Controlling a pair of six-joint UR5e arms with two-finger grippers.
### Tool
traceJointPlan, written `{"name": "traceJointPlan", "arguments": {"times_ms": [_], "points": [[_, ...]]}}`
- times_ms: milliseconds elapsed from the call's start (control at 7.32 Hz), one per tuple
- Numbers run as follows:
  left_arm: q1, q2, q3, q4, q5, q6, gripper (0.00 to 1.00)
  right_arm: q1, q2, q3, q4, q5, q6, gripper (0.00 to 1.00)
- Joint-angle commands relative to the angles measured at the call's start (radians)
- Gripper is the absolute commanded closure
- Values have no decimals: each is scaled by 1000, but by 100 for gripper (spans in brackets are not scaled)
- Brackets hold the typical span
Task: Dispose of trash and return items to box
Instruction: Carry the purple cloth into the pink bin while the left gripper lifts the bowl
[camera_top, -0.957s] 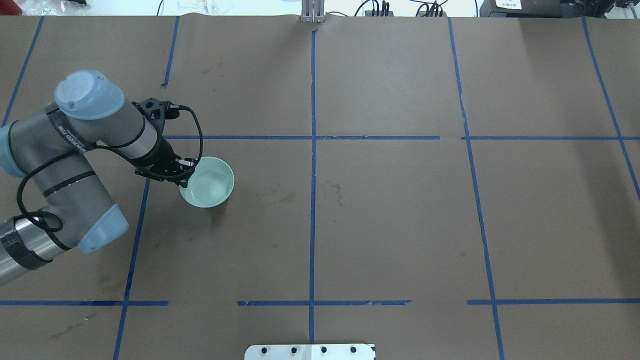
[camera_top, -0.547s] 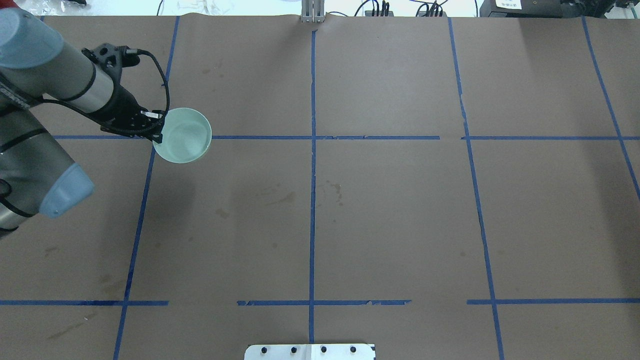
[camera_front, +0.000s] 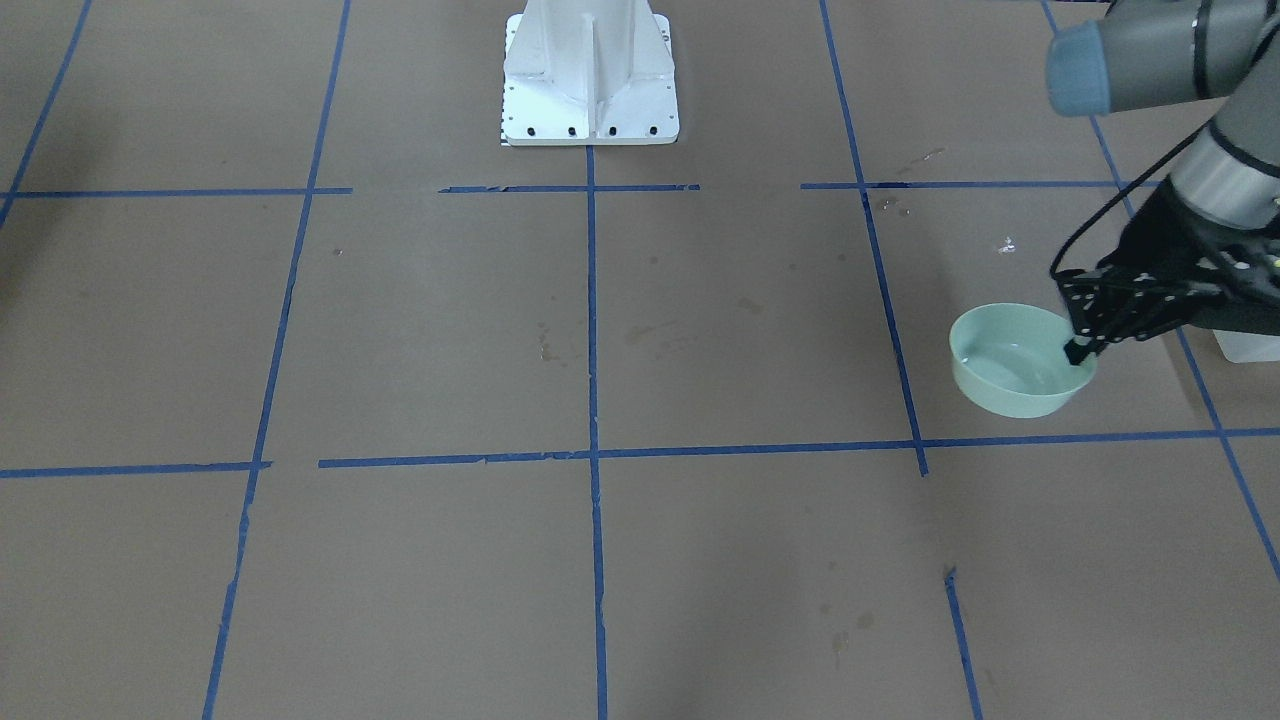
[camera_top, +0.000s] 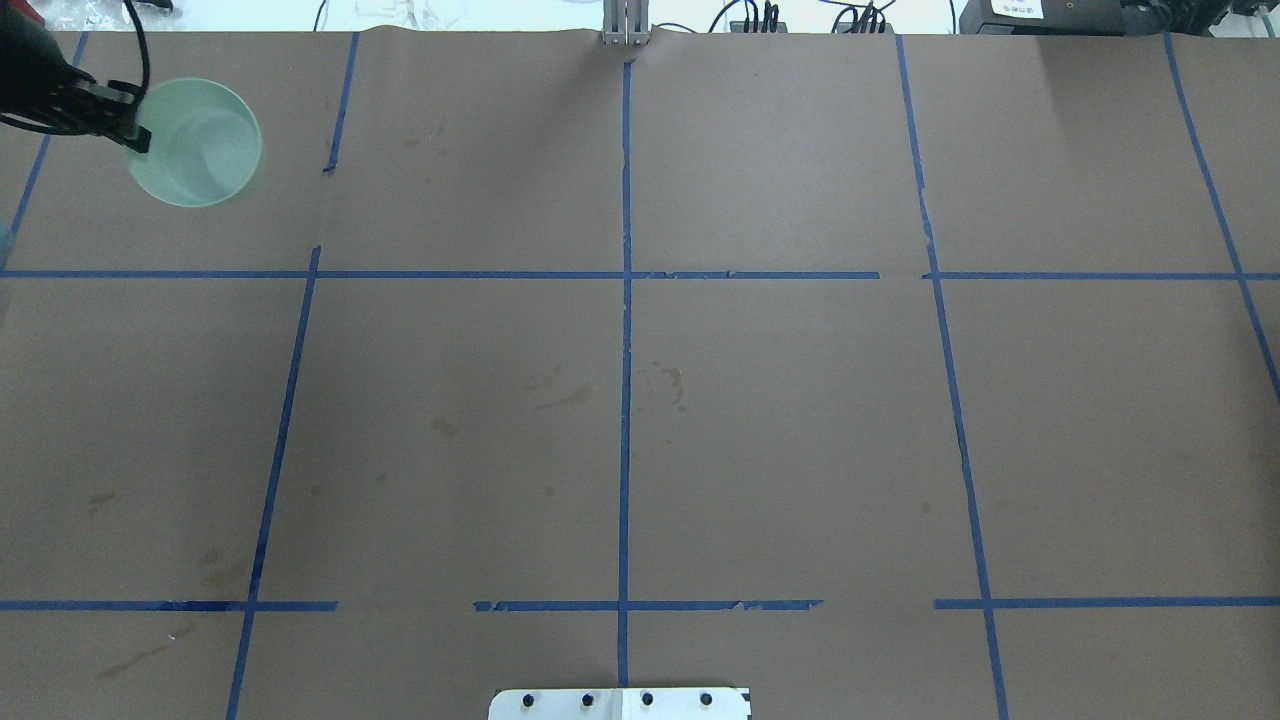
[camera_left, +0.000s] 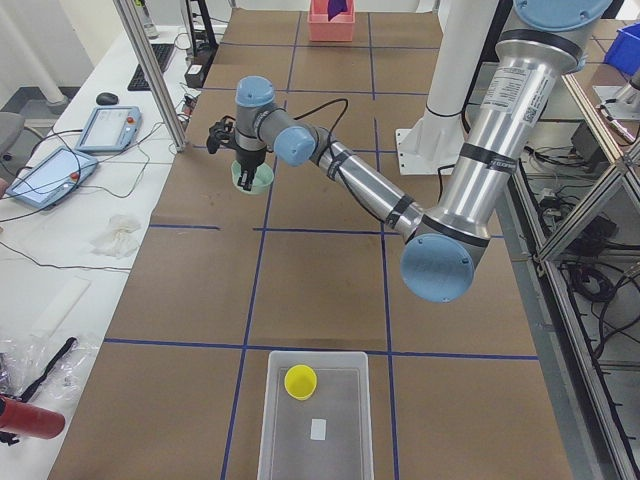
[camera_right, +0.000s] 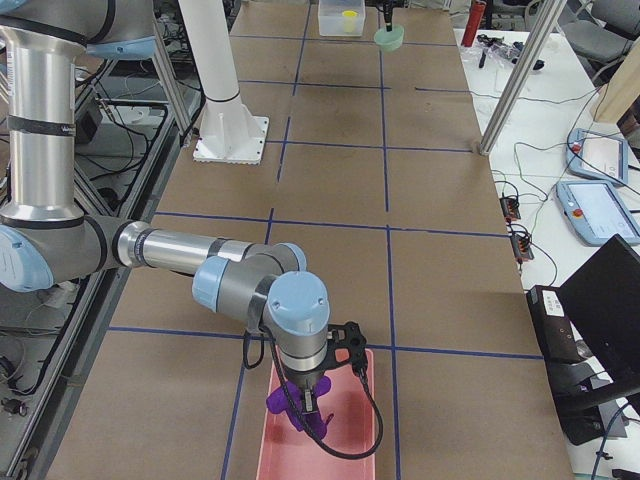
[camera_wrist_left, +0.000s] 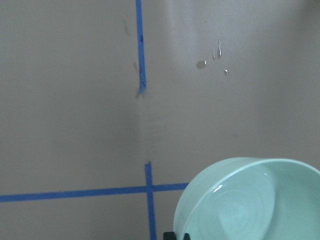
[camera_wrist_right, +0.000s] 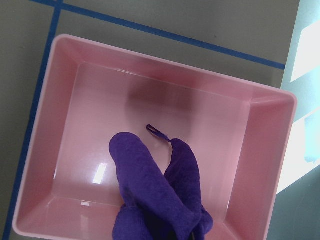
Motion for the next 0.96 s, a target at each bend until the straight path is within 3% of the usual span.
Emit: {"name": "traceJointPlan", "arguments": {"times_ms": [0,137,410,547,820], "points": [[-172,90,9,65,-3,388,100,-38,2,-101,129,8,13,100],[-250,153,36,62,-5,568,100,-72,2,-110,172,13,63,100],[-385,224,157,54,-5,829,100,-100,2,-147,215,80,89,0],[-444,243,264,51,-6,956,100,-114,3,-155,271,102,94,0],[-499,264,366,63,-8,988,100,-172,42,-131,374,190,289,0]]}}
